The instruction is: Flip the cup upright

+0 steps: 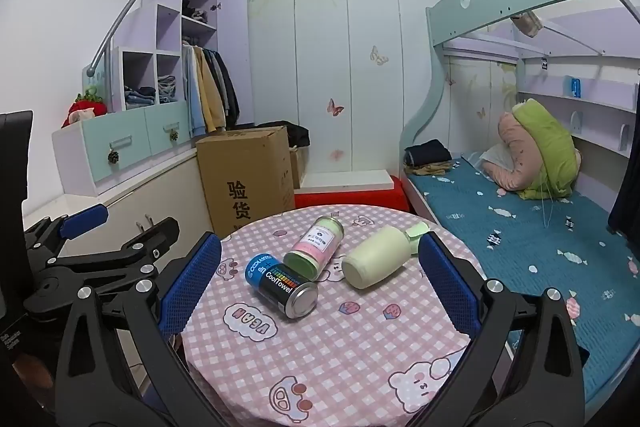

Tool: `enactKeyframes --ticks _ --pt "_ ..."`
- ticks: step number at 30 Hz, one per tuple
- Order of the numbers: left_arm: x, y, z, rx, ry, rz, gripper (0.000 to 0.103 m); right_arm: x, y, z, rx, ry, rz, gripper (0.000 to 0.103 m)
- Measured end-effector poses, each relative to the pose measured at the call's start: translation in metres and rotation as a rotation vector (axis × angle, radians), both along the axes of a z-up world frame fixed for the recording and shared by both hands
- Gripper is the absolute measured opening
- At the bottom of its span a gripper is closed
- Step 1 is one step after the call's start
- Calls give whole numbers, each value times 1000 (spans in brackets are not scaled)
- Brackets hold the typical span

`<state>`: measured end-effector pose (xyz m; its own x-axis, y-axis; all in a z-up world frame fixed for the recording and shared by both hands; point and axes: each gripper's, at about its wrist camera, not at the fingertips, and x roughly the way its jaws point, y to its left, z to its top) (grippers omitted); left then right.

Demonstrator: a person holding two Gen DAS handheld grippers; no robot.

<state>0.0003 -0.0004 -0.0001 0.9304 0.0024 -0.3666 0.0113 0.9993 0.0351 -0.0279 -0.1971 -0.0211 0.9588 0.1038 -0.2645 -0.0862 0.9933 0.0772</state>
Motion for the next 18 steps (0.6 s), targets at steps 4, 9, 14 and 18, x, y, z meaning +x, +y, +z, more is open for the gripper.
enactKeyframes --ticks 4,9,14,18 --pt "1 -1 0 1 -5 -4 95 -2 0 1 -2 -6 -10 98" --pt "2 -3 3 1 -3 -5 95 1 -1 1 5 10 -9 98" --pt "1 -4 3 0 1 -7 95 2 -4 -2 7 16 -14 98" --pt "1 -4 -1 -2 -2 -8 95 6 -3 -5 10 20 -15 98"
